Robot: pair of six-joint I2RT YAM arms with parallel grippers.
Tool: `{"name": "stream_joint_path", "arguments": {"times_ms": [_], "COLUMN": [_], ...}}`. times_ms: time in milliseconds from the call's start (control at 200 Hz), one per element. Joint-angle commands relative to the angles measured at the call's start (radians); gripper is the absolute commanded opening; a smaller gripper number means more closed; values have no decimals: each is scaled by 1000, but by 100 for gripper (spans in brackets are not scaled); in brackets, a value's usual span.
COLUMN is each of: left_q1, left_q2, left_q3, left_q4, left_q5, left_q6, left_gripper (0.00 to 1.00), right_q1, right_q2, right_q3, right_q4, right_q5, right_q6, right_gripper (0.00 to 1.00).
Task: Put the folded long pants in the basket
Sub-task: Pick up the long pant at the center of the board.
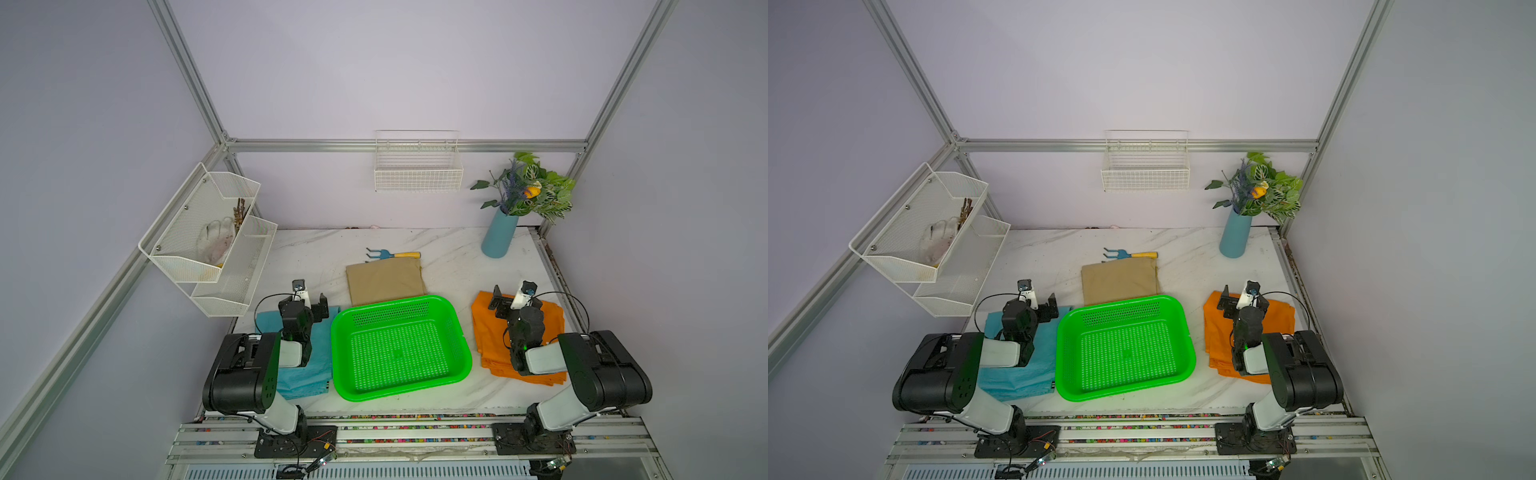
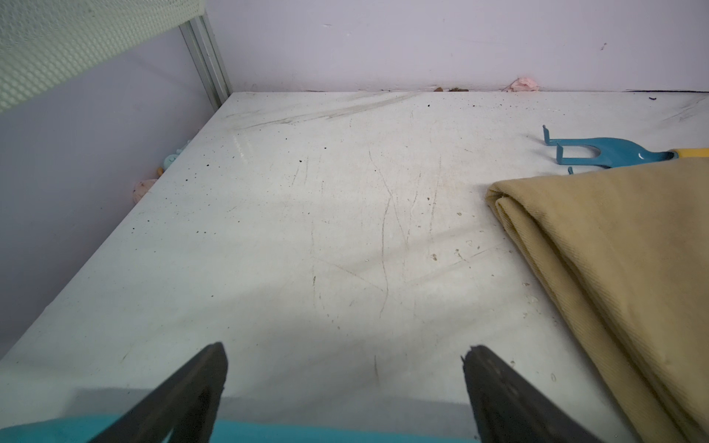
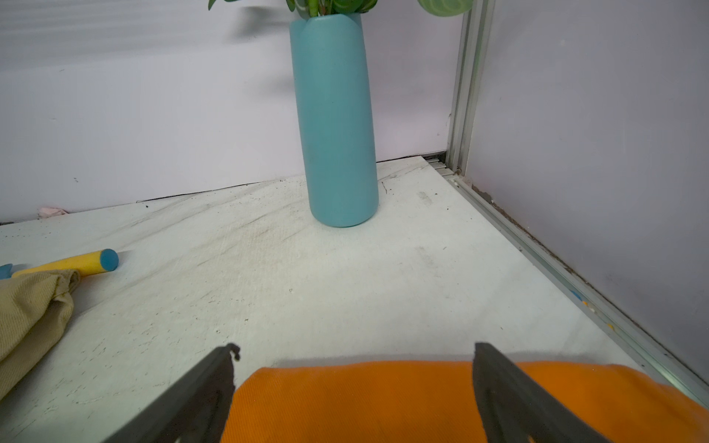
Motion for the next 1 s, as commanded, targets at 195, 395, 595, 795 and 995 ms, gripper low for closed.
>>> {"name": "stream_joint_path", "arguments": {"times_ms": [195,395,595,795,995], "left_q1": [-36,-49,-138,-222,-229], "left_q2": [-188,-218,-80,58,73], "left_q3": [207,442,641,714,706], "left_q4": [-379,-633,-830,-932,-969], "left_q5": [-92,-40,-42,-20,36], "left_q6": [19,-108,-295,-431,-501], "left_gripper": [100,100,100,100,100], "right_q1": [47,62,192,226,231], "right_q2": [-259,-97,242,583,700], "right_q3": [322,775,1117,1466,1500], "right_q4": [-637,-1207,-1478,-1727,-1732], "right_q5": [-45,-315,-421,-627,-701], "right_q6": [7,185,143,220,267], "right_gripper": [100,99,100,99,98]}}
